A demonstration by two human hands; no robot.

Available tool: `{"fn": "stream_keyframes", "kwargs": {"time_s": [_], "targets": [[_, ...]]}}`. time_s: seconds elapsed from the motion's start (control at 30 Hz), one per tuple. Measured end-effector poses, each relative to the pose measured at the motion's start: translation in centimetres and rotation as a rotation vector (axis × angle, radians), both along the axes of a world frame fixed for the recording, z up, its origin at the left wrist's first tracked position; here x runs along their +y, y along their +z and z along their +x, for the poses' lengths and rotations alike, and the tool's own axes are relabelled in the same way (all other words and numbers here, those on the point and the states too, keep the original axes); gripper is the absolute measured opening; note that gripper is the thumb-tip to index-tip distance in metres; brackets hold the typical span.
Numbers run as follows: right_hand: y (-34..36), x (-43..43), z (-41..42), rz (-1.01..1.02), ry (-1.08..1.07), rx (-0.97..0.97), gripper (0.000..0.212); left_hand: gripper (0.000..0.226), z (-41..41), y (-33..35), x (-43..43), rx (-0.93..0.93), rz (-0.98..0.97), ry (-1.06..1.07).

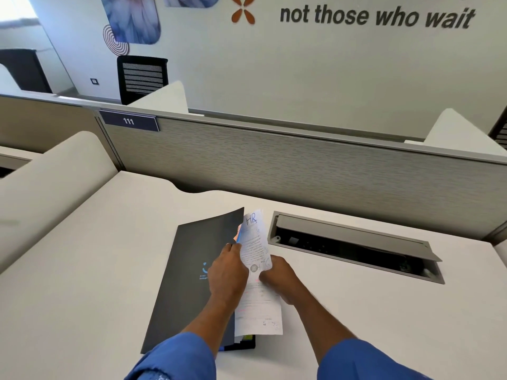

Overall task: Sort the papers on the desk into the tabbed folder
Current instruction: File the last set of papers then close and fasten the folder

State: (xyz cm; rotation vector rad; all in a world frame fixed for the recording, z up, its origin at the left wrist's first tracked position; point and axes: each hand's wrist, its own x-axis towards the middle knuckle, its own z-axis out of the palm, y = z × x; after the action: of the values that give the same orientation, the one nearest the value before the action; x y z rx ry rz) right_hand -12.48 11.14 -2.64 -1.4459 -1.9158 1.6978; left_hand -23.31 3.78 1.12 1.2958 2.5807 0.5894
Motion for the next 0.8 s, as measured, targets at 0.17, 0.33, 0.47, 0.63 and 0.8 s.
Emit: {"fn": "stream_keyframes", "kwargs": {"time_s": [0.17,0.33,0.47,0.63,0.8], "targets": [[-0.9,-0.6,-1.0,-0.002,0.0,0.037,0.025,0.032,0.0,-0.4,0.3,-0.003,0.009,-0.014],[-2.4,0.0,0.3,-0.129,-0.161,0.085,0.039,0.041,0.0,-0.8,0.2,-0.103,0.056,0.054],[-2.8,0.0,0.3,-0.127,-0.244,0.055,0.035,0.023,-0.1,-1.0,0.5,-0.135,0.005,0.096],[-2.7,-1.2,-1.9,-0.133,-0.222,0.074,0.035,0.018,-0.2,-1.1,0.7,-0.137,-0.016,0.098],[-3.0,-2.3,-2.9,-0.136,-0.173,0.062,0.034,0.02,-0.4,-1.2,0.7,-0.132,0.001,0.087]]}}
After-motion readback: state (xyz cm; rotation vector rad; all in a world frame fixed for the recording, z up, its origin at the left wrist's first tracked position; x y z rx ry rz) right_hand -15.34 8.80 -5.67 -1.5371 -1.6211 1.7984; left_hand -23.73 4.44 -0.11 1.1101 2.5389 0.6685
